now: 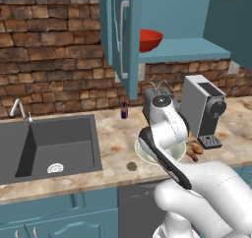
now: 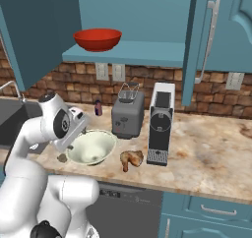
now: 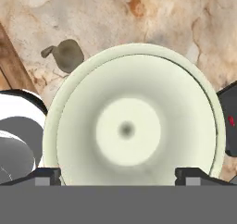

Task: Pick both bowls and place them on the counter. Then place the chicken drumstick in one bowl and place the garlic in the other bowl.

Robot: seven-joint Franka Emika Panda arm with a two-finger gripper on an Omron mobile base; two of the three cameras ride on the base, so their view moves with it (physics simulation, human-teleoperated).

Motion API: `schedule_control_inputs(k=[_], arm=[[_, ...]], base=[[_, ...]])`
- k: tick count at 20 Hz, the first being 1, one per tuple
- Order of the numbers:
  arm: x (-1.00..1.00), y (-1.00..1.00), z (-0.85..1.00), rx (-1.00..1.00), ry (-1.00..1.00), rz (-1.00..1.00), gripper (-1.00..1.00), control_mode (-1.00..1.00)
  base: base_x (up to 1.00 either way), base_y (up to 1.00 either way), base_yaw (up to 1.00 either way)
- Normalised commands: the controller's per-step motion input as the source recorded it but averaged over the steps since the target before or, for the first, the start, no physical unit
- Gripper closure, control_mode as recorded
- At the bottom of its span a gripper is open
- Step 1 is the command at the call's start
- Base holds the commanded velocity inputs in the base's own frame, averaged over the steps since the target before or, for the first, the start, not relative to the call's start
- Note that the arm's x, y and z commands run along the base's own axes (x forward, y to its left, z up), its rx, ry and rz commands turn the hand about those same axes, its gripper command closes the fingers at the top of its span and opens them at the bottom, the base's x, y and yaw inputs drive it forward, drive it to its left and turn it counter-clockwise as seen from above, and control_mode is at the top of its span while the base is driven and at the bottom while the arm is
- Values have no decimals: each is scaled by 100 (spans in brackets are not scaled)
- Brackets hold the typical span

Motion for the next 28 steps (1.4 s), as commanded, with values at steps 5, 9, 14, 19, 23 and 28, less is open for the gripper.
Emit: schedule_control_inputs(k=[5, 9, 14, 19, 23, 28], arm=[[-26, -2, 40, 0, -6, -5, -100, -100], [-28, -5, 36, 0, -15, 0, -100, -100], [-22, -6, 46, 0, -21, 3, -100, -100], [-18, -8, 61, 0, -21, 3, -100, -100], [-6, -8, 60, 1, -21, 9, -100, -100], [-7, -4, 72, 4, -19, 5, -100, -100]], base=[[0, 0, 0], [0, 0, 0], [0, 0, 0], [0, 0, 0], [0, 0, 0], [0, 0, 0]])
